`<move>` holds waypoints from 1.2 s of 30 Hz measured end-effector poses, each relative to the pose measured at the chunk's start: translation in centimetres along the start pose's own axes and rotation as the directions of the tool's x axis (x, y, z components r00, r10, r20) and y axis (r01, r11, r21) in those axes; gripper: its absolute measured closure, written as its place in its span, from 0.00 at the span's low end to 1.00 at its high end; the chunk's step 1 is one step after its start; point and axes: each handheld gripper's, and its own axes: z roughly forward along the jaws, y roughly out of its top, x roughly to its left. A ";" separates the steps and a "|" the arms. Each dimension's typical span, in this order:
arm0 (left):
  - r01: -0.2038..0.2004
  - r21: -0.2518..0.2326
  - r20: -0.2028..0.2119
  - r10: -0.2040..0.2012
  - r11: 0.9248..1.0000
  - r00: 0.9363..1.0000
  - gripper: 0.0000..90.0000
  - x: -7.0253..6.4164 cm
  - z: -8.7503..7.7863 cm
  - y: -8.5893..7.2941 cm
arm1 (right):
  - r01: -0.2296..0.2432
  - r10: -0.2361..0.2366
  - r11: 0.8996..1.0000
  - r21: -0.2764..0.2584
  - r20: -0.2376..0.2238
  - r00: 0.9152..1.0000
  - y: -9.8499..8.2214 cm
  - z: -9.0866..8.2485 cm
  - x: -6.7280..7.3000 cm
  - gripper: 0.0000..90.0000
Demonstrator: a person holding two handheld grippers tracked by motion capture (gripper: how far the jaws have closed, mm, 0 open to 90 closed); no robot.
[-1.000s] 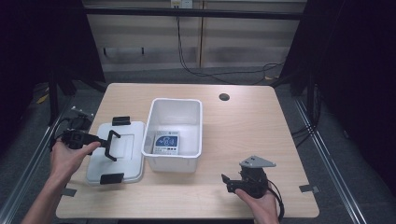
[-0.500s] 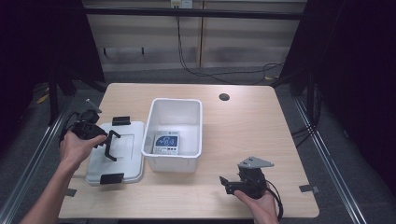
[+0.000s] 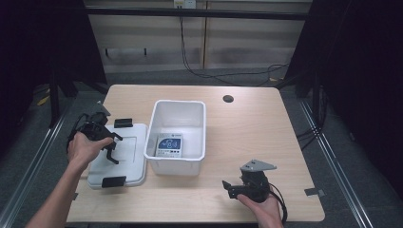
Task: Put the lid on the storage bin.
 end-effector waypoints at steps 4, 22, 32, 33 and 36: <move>0.012 0.020 0.004 -0.012 1.000 1.000 0.86 -0.1 0.2 0.3 | 0.001 -0.001 1.000 0.004 -0.002 1.000 0.0 0.0 0.0 0.20; 0.027 0.066 0.023 -0.029 0.997 0.999 0.90 -0.7 0.0 1.0 | 0.008 -0.008 1.000 0.012 -0.004 1.000 -0.1 0.1 0.0 0.20; 0.032 0.080 0.016 -0.033 0.996 0.999 0.93 -0.7 -0.1 1.0 | 0.020 -0.020 1.000 0.017 0.001 1.000 0.0 0.1 0.1 0.20; 0.031 0.081 0.014 -0.032 0.996 0.999 0.94 -0.7 -0.1 1.1 | 0.020 -0.020 1.000 0.018 0.002 1.000 0.0 0.1 0.1 0.20; 0.024 0.086 0.006 -0.025 0.996 1.000 0.94 -0.7 -0.2 1.1 | 0.019 -0.019 1.000 0.019 0.001 1.000 0.0 0.1 0.1 0.20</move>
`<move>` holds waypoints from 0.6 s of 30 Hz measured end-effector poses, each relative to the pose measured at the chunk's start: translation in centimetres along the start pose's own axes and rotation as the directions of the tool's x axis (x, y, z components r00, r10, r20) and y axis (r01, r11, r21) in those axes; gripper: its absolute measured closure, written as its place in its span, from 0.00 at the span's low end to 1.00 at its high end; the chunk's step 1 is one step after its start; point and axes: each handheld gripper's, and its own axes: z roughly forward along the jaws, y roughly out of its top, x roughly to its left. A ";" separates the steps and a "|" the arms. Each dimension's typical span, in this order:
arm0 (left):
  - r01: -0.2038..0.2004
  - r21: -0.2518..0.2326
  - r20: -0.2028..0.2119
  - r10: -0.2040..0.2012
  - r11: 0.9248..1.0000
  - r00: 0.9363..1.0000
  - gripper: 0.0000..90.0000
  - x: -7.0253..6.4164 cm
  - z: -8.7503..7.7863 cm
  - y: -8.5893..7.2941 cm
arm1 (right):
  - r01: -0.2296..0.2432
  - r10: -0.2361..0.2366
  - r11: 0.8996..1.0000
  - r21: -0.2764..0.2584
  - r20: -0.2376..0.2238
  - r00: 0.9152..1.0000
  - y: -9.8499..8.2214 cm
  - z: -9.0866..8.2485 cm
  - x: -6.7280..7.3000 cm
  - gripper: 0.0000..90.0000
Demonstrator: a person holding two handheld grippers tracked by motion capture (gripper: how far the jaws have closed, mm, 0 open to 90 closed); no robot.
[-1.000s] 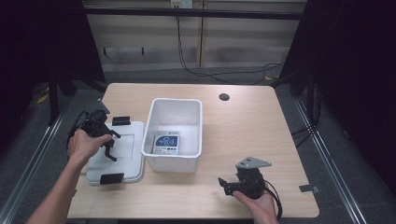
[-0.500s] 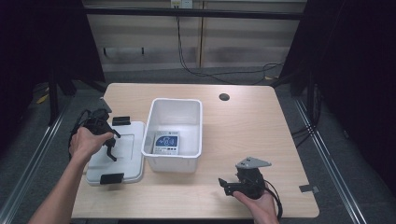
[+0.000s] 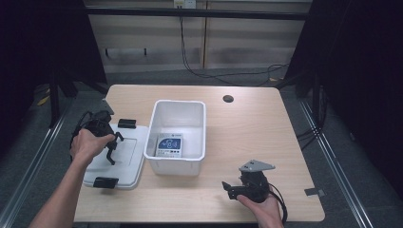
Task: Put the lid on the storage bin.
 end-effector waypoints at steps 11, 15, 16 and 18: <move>-0.015 0.003 -0.040 0.015 1.000 0.999 0.94 -0.4 -0.6 0.1 | 0.002 -0.002 1.000 0.003 -0.001 1.000 0.0 0.0 0.0 0.20; -0.013 -0.004 -0.041 0.013 1.000 0.999 0.94 -0.3 -1.2 0.1 | 0.003 -0.003 1.000 0.004 -0.002 1.000 0.0 0.0 0.0 0.20; -0.013 -0.004 -0.041 0.013 1.000 0.999 0.94 -0.3 -1.2 0.1 | 0.006 -0.006 1.000 0.002 -0.003 1.000 0.0 0.0 0.0 0.20; -0.017 -0.002 -0.053 0.017 1.000 0.998 0.94 -0.2 -1.8 0.1 | 0.002 -0.002 1.000 0.002 -0.003 1.000 0.0 0.0 0.0 0.20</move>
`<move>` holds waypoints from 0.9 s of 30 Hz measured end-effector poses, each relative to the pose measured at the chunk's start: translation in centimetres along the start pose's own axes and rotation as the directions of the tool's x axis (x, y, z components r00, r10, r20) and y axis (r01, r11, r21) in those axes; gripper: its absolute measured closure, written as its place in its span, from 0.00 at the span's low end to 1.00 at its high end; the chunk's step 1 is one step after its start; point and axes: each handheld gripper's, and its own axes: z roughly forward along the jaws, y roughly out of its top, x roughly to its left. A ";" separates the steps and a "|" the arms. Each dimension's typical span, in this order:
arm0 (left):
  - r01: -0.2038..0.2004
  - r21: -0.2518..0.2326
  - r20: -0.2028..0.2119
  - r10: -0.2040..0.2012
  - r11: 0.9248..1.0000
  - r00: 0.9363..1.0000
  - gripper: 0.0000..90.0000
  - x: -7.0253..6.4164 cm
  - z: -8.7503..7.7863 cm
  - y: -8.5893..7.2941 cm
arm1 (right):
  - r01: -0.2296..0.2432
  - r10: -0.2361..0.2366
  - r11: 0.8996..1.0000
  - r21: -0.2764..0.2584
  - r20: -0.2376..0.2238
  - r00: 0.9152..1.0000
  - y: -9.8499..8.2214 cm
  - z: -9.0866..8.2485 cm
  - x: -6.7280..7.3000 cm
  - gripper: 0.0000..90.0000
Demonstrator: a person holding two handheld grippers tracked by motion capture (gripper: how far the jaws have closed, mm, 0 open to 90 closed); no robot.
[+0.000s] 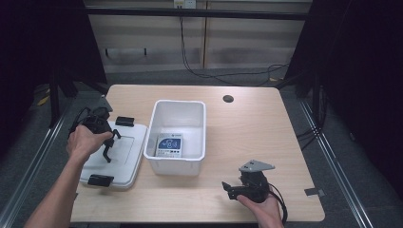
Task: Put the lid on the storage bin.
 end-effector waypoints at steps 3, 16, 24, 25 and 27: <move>-0.003 -0.005 -0.010 0.003 1.000 1.000 0.94 0.1 -0.5 0.0 | 0.000 0.000 1.000 0.000 0.000 1.000 0.0 0.0 0.0 0.20; 0.011 -0.033 -0.027 -0.012 0.999 1.000 0.94 0.3 -2.3 0.0 | 0.002 -0.002 1.000 0.004 -0.001 1.000 0.0 0.0 0.0 0.20; -0.005 -0.036 -0.031 0.004 0.999 1.000 0.94 0.3 -3.8 0.1 | -0.004 0.004 1.000 0.014 0.003 1.000 0.0 0.1 0.0 0.20; -0.002 -0.041 -0.029 0.001 0.999 1.000 0.94 0.3 -4.0 0.1 | -0.005 0.005 1.000 0.014 0.003 1.000 0.0 0.1 0.0 0.20; -0.008 -0.041 -0.030 0.007 0.999 1.000 0.94 0.2 -4.4 0.2 | -0.004 0.004 1.000 0.014 0.003 1.000 0.0 0.1 0.0 0.20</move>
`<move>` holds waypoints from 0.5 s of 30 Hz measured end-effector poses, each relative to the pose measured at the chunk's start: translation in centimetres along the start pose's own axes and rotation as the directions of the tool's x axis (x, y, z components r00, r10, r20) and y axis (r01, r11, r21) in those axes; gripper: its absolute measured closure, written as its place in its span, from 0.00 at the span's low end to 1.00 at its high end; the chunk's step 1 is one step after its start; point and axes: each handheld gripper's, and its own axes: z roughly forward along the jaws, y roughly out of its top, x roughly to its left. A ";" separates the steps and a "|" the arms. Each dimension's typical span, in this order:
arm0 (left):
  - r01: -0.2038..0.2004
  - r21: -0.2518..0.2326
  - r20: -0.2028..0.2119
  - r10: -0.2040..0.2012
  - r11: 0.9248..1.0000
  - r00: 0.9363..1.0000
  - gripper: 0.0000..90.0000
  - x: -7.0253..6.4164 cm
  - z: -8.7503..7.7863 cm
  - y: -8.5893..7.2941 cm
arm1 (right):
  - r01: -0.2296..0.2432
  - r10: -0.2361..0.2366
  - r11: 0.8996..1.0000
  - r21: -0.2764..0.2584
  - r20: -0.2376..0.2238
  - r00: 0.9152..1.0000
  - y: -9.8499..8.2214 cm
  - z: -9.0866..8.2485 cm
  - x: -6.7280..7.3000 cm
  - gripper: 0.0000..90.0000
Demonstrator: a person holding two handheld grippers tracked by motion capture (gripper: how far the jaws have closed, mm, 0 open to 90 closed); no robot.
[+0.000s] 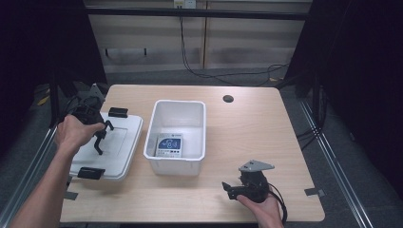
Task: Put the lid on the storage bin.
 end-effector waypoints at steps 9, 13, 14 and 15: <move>-0.009 -0.001 0.003 0.009 1.000 1.000 0.94 -0.1 -0.9 0.1 | -0.006 0.006 1.000 -0.005 -0.002 1.000 0.0 -0.1 0.0 0.19; -0.007 -0.014 0.010 0.007 1.000 1.000 0.94 -0.1 -1.4 0.1 | -0.005 0.005 1.000 -0.003 -0.002 1.000 0.0 0.0 0.0 0.19; -0.007 -0.017 0.012 0.007 1.000 1.000 0.94 -0.1 -1.6 0.1 | -0.007 0.007 1.000 -0.003 -0.003 1.000 0.0 0.0 0.0 0.19; -0.009 -0.022 0.010 0.009 1.000 1.000 0.94 -0.1 -1.8 0.1 | -0.005 0.005 1.000 -0.005 -0.003 1.000 0.0 0.0 0.0 0.19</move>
